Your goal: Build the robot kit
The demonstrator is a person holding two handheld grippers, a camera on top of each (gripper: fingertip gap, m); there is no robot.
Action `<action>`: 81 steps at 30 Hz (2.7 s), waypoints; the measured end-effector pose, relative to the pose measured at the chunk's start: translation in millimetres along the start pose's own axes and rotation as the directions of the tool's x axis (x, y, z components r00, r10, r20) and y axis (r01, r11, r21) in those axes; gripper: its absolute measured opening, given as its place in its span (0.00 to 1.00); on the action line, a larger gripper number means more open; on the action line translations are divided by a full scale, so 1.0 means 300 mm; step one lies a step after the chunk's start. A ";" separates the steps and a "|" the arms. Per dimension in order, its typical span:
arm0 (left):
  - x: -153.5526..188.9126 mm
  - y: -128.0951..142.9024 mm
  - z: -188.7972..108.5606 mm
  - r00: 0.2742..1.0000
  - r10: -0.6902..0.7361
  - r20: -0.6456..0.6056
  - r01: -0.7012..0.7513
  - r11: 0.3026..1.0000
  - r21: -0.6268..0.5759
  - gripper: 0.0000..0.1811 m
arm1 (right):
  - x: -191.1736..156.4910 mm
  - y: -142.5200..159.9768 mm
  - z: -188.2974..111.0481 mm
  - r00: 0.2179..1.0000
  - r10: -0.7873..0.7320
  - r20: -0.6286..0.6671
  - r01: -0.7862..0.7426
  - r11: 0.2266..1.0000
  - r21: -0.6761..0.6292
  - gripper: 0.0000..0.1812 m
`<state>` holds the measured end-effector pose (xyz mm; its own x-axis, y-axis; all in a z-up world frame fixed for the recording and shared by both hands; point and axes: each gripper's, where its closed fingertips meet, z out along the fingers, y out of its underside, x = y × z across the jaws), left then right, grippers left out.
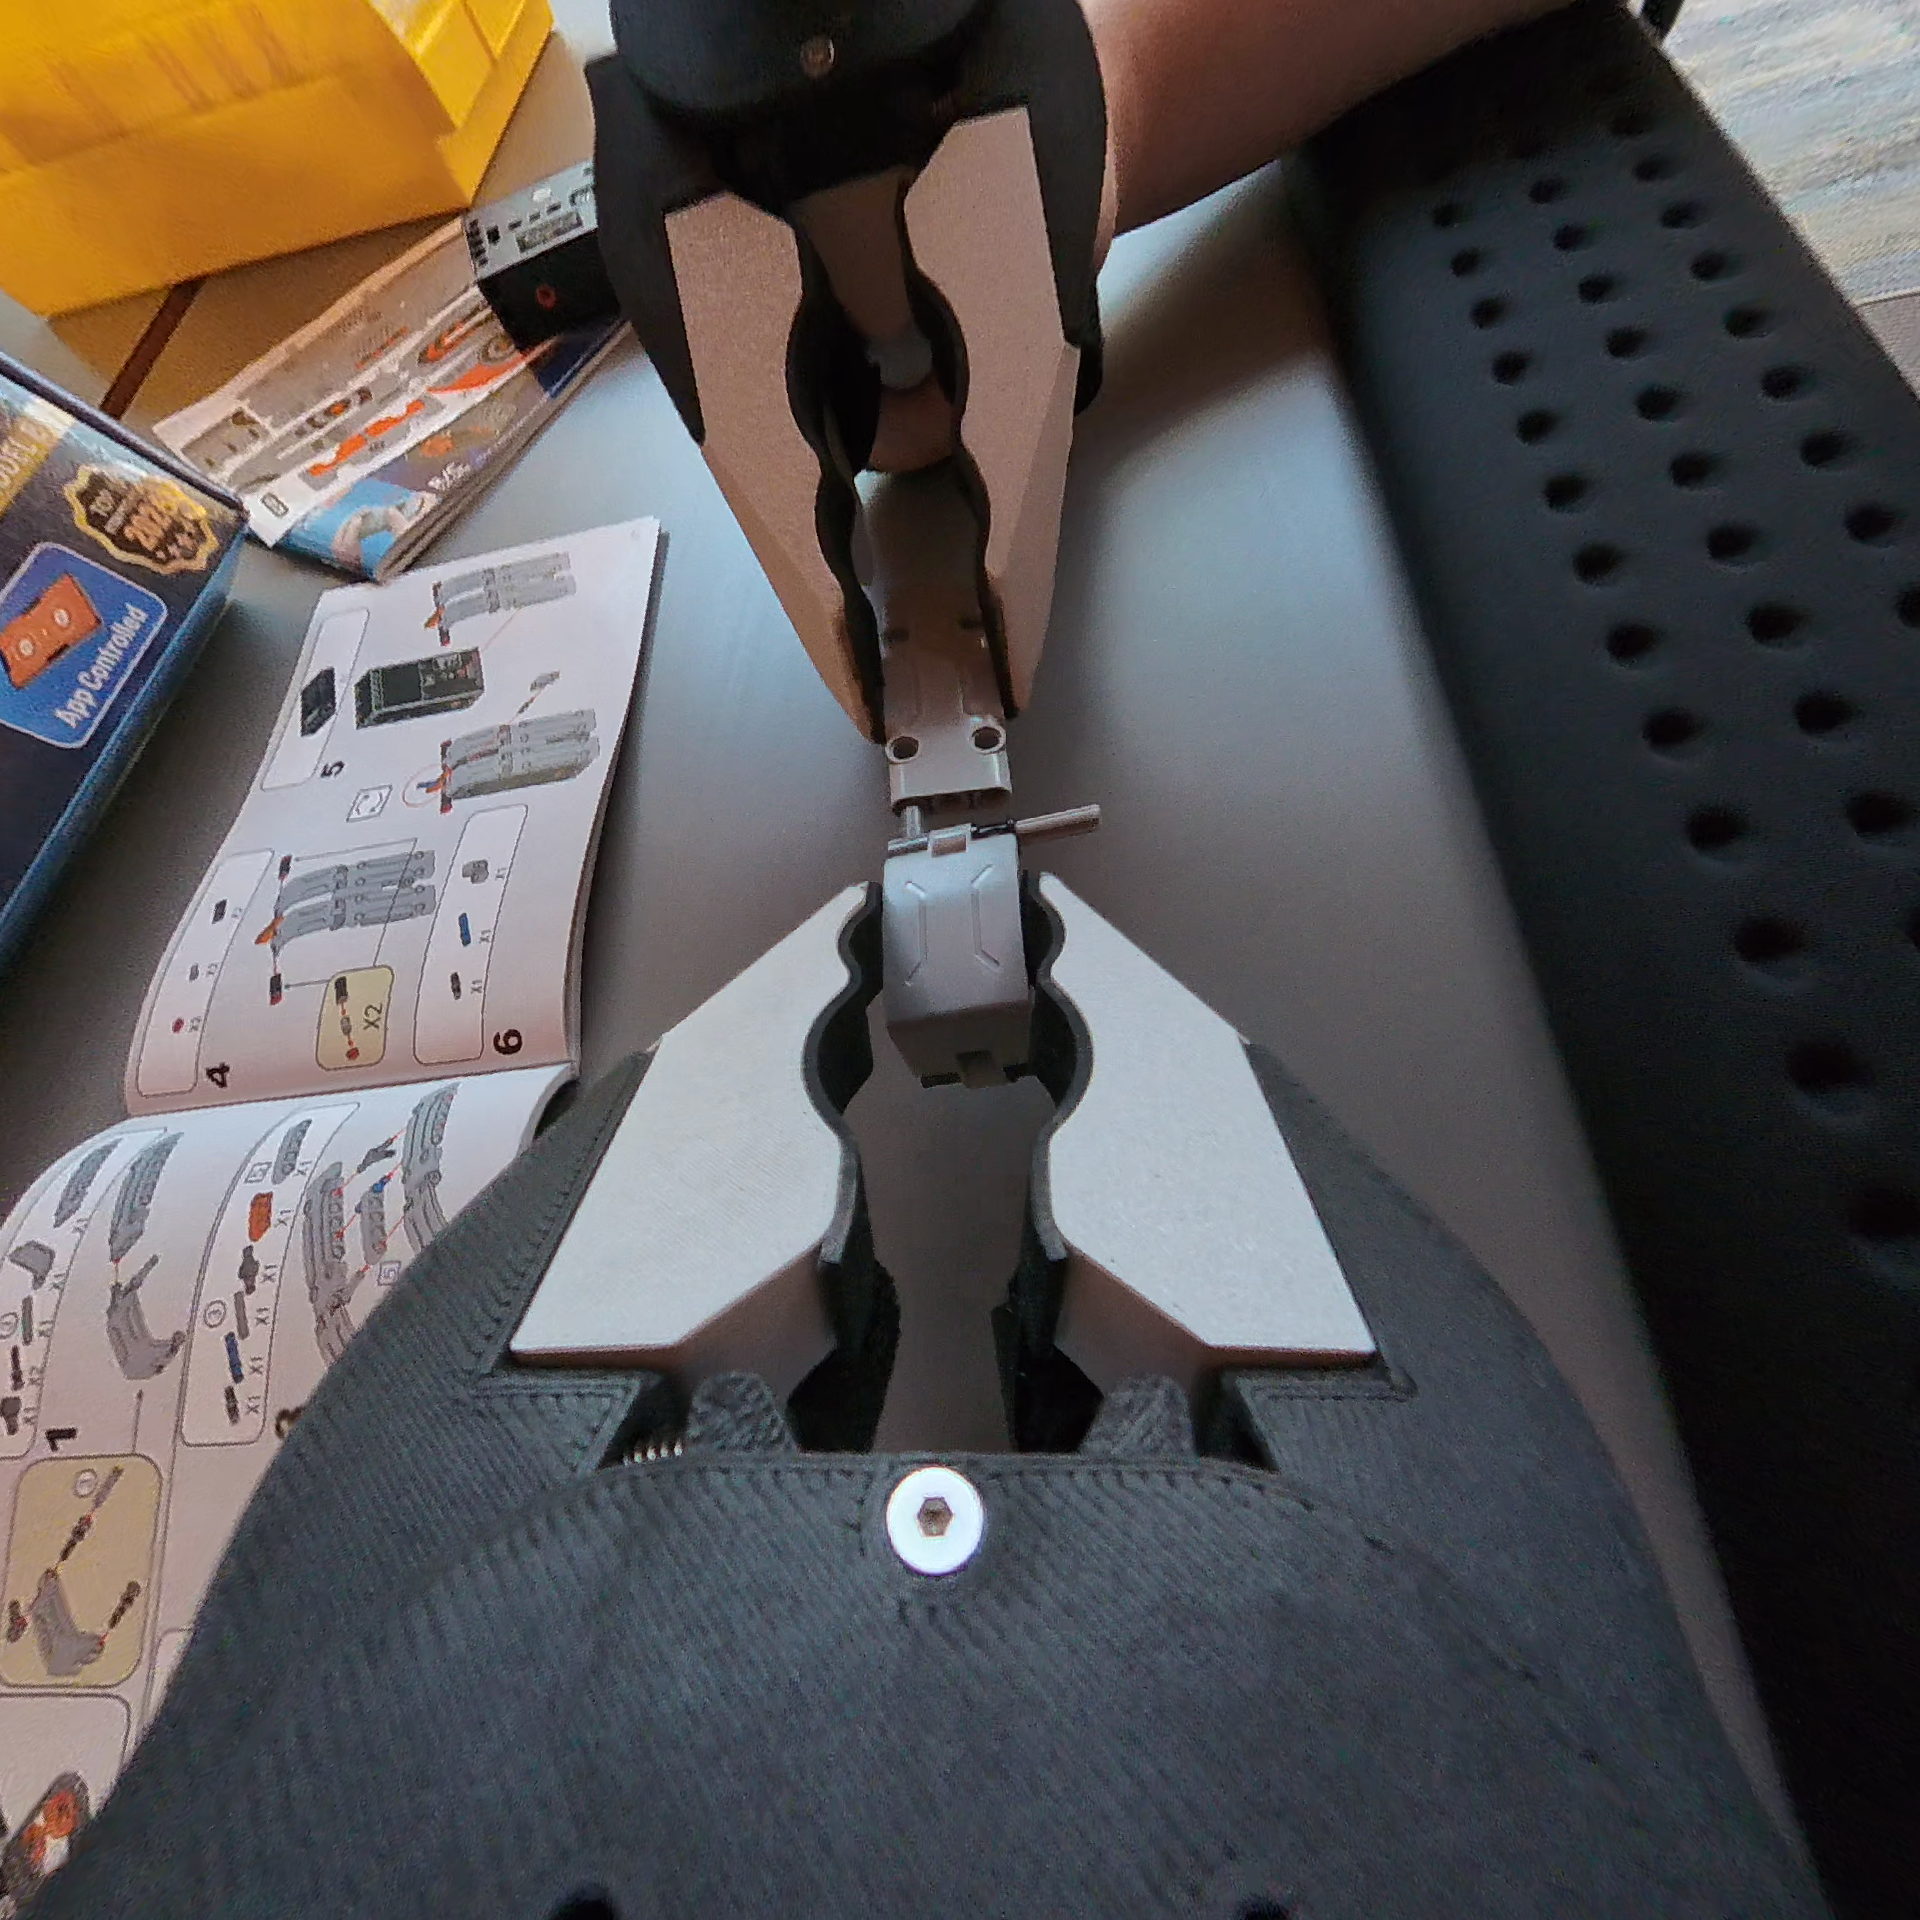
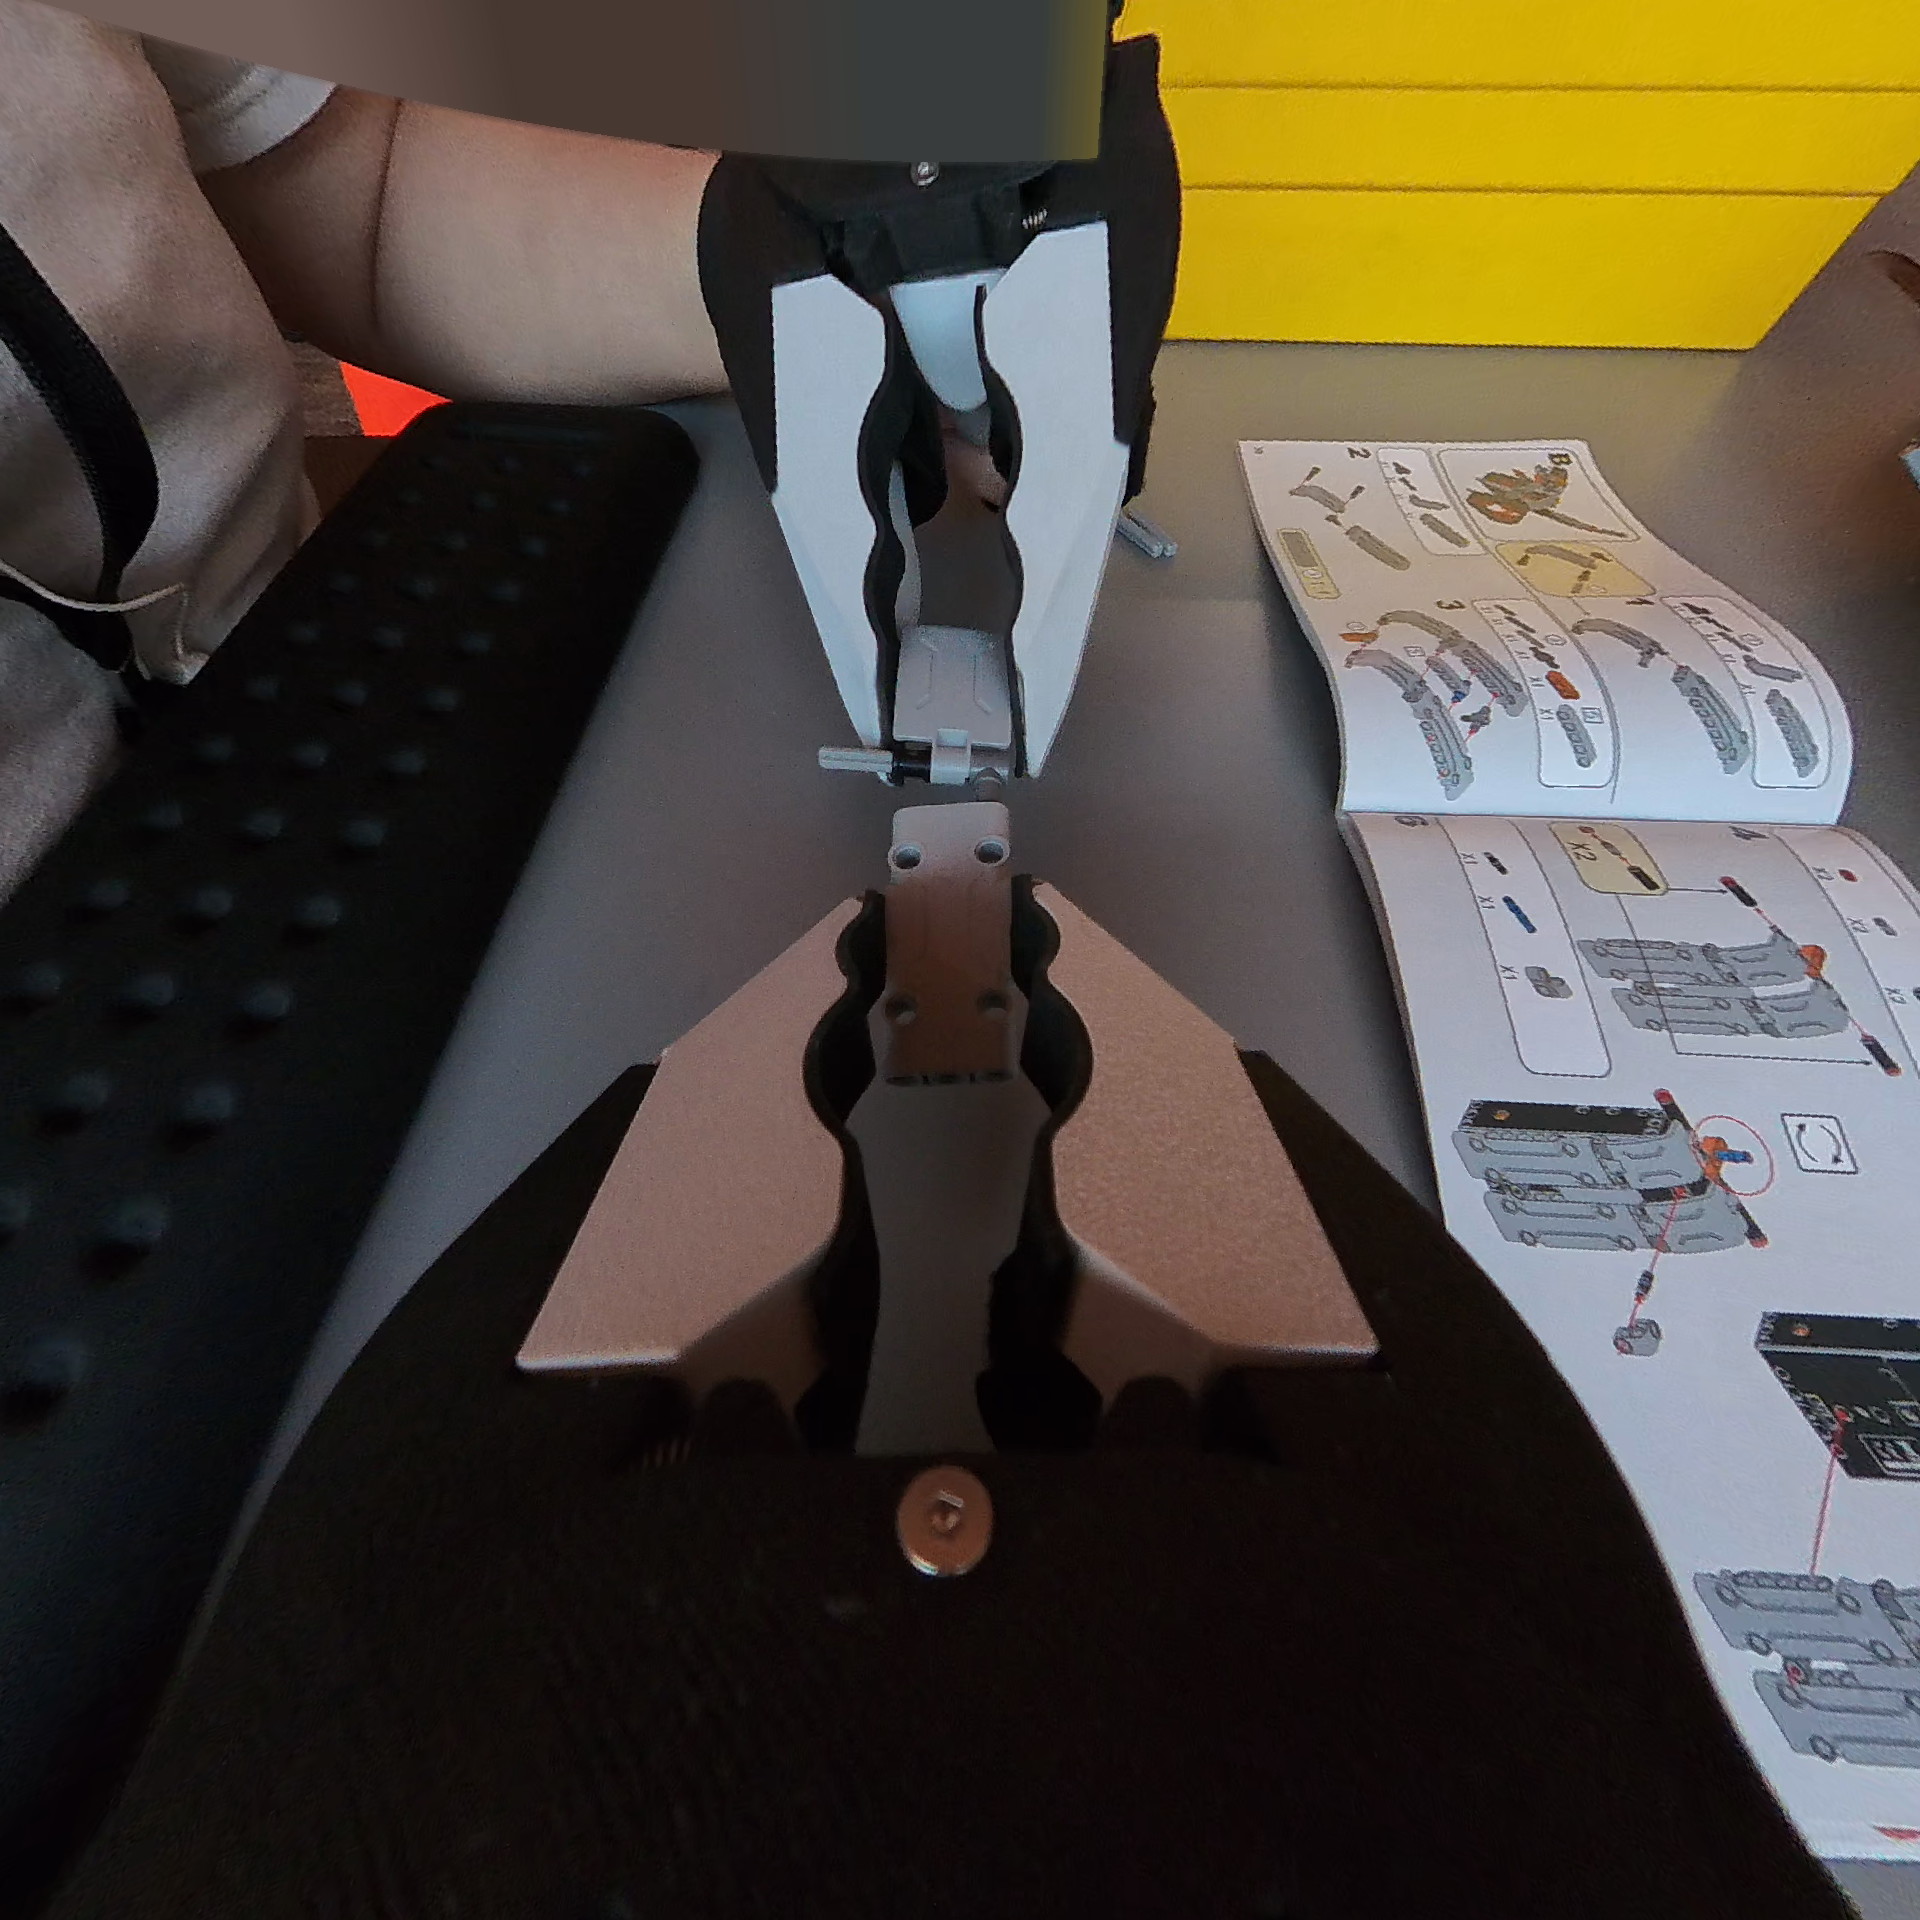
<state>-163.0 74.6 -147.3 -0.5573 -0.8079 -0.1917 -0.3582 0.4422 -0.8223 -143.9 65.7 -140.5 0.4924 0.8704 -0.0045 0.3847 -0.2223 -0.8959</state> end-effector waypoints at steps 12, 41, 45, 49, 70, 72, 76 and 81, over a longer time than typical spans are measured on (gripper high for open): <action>-0.015 -0.045 -0.017 0.999 0.000 0.033 -0.003 0.998 0.070 0.14 | 0.006 -0.041 -0.012 0.999 0.044 0.021 -0.046 0.995 0.088 0.12; -0.022 -0.075 -0.046 0.991 -0.128 -0.037 0.131 0.982 0.132 0.13 | 0.003 -0.084 -0.041 0.987 0.145 0.072 -0.155 0.974 0.167 0.13; -0.019 -0.089 -0.058 0.975 -0.198 -0.098 0.212 0.963 0.165 0.13 | 0.000 -0.100 -0.044 0.997 0.069 0.020 -0.072 0.983 0.171 0.12; -0.021 -0.076 -0.051 0.975 -0.202 -0.088 0.213 0.967 0.140 0.13 | 0.004 -0.093 -0.039 0.999 -0.009 -0.048 0.015 0.991 0.134 0.12; -0.062 -0.017 0.001 0.993 -0.070 0.097 0.067 0.997 0.034 0.00 | 0.051 0.010 -0.022 0.993 0.088 -0.081 -0.092 0.995 -0.048 0.13; -0.081 -0.013 0.004 0.984 -0.003 0.178 0.003 1.000 0.000 0.00 | 0.037 0.001 -0.008 0.993 0.103 -0.062 -0.106 0.993 -0.046 0.13; -0.149 0.006 -0.010 0.914 0.155 0.374 -0.120 0.986 -0.115 0.00 | 0.045 -0.053 -0.013 0.987 0.119 -0.104 -0.120 0.993 -0.001 0.13; -0.245 0.017 -0.058 0.674 0.450 0.586 -0.279 0.890 -0.362 0.00 | 0.069 -0.106 -0.005 0.956 0.193 -0.221 -0.189 0.981 0.037 0.13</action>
<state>-136.9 143.1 -128.2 -0.0974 -0.5739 -0.8131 -0.4339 0.7598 -0.4843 -144.8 90.3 -111.4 0.7175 0.6921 -0.0786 0.2552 -0.3661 -0.8949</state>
